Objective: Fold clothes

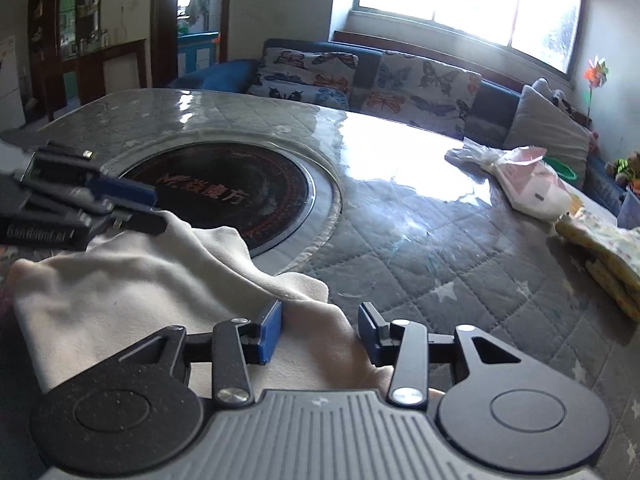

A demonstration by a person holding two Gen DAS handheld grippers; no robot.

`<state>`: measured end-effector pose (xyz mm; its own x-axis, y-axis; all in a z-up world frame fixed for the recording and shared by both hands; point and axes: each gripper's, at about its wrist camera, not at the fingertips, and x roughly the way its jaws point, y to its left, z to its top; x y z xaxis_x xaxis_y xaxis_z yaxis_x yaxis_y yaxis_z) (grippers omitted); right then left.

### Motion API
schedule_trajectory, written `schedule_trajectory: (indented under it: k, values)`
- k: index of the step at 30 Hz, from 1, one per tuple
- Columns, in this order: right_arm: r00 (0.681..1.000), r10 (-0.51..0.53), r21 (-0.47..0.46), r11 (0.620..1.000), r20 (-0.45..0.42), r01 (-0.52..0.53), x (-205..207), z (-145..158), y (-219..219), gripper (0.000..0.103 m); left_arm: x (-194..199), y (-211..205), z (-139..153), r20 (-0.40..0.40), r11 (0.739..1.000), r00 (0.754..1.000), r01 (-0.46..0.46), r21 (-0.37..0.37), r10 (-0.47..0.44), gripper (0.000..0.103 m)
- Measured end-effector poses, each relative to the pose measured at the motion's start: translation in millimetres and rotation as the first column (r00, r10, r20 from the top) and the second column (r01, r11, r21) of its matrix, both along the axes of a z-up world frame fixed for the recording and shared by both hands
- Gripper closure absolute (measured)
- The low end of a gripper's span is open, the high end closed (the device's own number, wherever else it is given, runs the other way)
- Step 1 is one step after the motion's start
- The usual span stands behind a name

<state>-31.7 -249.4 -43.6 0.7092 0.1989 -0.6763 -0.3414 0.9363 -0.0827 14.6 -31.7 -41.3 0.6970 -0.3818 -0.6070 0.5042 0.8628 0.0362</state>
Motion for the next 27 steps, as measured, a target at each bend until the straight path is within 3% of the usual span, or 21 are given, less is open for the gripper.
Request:
schedule_trajectory:
  k: [7,12,19,27]
  values:
    - [1.000,-0.003,0.008,1.000,0.022,0.003,-12,12,-2,0.061,8,7,-9,0.019,0.997,0.998,-0.061,0.044,0.060,0.072]
    - [1.000,0.002,0.032,0.999,0.004,-0.002,-32,15,-4,0.058,4,17,-2,-0.020,0.997,0.996,-0.082,-0.011,0.081,0.071]
    - [1.000,-0.005,0.085,0.996,-0.001,0.006,-53,22,-3,0.045,-12,29,8,-0.069,0.991,0.990,-0.124,-0.057,0.120,0.056]
    - [0.993,0.117,0.061,0.991,0.030,-0.118,-78,33,25,0.035,-22,49,12,-0.129,0.978,0.975,-0.192,-0.079,0.181,0.044]
